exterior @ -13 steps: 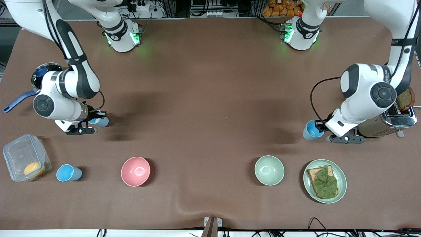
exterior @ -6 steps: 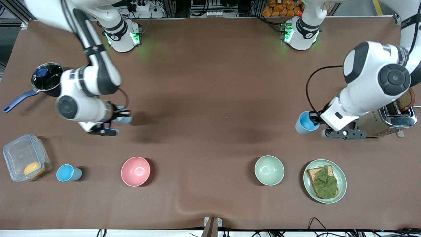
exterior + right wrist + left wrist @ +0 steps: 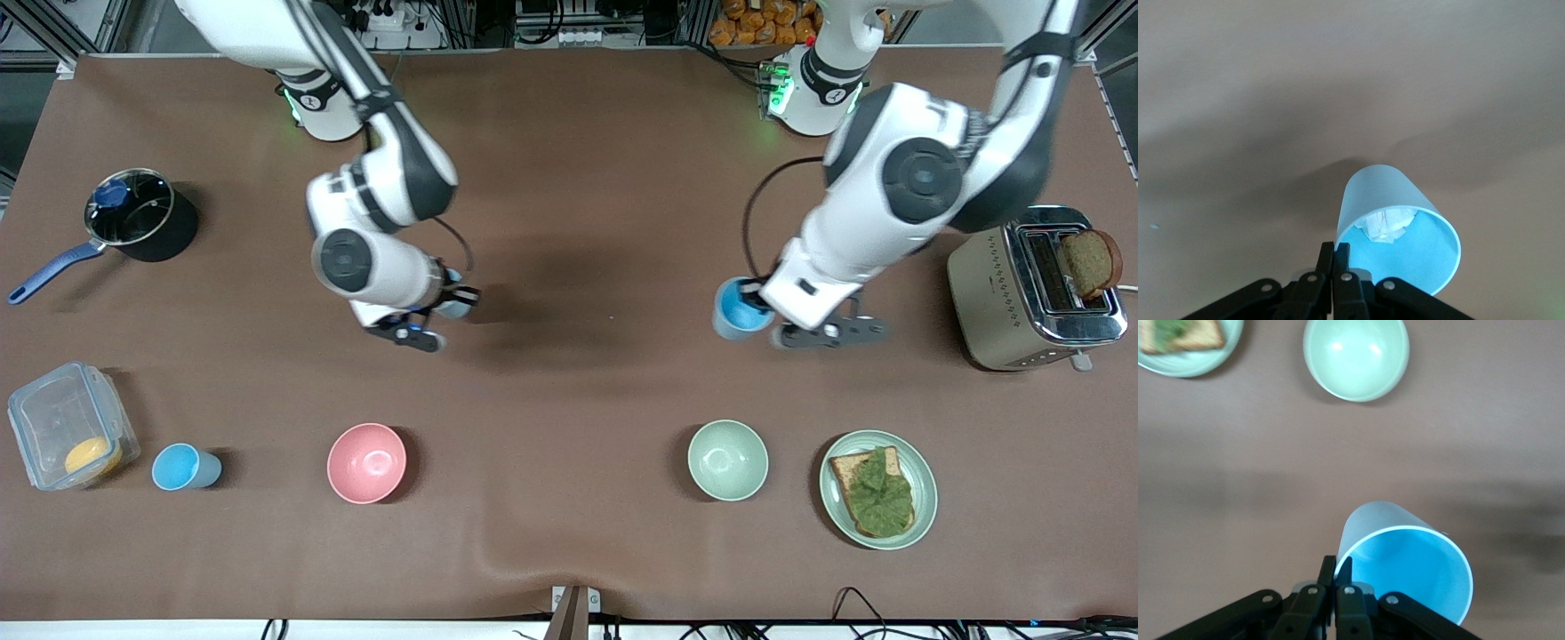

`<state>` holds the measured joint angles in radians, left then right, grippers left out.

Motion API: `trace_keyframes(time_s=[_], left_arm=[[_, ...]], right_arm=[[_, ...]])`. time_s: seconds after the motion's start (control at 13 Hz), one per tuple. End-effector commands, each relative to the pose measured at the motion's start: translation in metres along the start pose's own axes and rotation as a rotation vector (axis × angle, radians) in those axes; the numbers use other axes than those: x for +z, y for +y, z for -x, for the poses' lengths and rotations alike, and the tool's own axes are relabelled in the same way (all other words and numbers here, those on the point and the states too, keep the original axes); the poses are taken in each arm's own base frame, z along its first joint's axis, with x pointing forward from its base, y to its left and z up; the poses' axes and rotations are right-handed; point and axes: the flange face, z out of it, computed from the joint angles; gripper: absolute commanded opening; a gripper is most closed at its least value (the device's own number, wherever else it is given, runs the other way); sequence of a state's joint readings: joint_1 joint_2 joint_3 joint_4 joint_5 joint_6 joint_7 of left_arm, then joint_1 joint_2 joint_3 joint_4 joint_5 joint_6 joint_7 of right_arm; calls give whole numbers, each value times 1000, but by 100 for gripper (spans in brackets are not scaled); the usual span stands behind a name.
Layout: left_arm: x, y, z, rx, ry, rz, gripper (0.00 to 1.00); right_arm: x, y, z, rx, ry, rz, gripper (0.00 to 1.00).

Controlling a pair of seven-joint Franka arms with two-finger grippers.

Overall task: Stack blue cups with both arms
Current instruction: 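Carry both held blue cups toward each other over the table middle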

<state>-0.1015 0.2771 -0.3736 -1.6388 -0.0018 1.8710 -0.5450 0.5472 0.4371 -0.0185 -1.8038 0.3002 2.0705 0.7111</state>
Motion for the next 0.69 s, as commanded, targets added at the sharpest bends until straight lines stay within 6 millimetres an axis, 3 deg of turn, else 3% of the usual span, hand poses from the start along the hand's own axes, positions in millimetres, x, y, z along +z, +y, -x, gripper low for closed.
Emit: trace_keyframes(time_s=[0.0,0.31,0.38,0.46,0.62], left_arm=[[8,39,10,-66,-7,58,0],[29,84,36,-164,-30,41,0],[30,87,38,-181,-31,41,0],[34,88,38,-200,-39,40,0],[44,113,52,-230,-38,45,0]], right_arm=[[29,-39,-1,60,13,-16,0],[45,-51,4,89,10,-10,0],[43,-52,4,107,-3,-23,35],[39,-52,4,112,-6,-28,99],[9,-57,1,97,-4,-49,100]])
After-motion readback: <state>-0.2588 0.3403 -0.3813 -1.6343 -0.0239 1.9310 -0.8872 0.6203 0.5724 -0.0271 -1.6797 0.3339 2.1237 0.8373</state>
